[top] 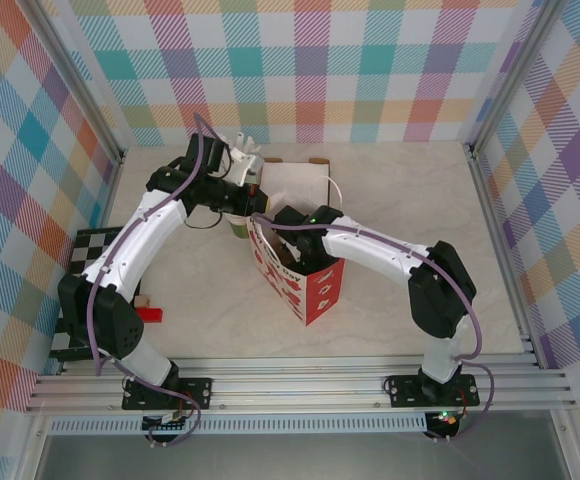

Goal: Pack the takeout coffee

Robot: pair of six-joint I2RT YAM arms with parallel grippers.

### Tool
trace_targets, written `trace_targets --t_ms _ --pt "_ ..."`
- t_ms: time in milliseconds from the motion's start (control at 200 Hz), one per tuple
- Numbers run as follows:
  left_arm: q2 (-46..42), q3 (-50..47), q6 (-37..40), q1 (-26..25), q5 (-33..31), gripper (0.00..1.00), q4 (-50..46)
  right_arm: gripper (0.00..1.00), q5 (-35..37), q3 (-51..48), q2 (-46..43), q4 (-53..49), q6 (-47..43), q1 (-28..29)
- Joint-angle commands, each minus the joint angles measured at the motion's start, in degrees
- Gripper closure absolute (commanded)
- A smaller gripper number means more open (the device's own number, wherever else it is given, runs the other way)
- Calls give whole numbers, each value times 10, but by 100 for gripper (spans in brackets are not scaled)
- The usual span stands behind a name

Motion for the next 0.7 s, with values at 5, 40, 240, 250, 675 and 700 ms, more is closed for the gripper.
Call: trace_targets --t_ms 5,40,240,250,675,700 --pt "15 -5 -4 0 16 100 -12 80 -28 -39 53 63 5 4" --pt "15 -5 -4 0 15 100 -12 80 -27 -37 48 67 6 4" --pt "13 -4 -5 0 10 100 -13 80 -18 -27 49 75 6 4" --pt "13 -4 -5 0 9 100 -13 80 -17 -27 49 76 7 4" --pt "-35 -13 4 1 -46 42 -6 80 -11 -49 48 70 10 4" --pt "-37 -14 4 1 -50 40 -3 80 -10 -48 48 69 10 4"
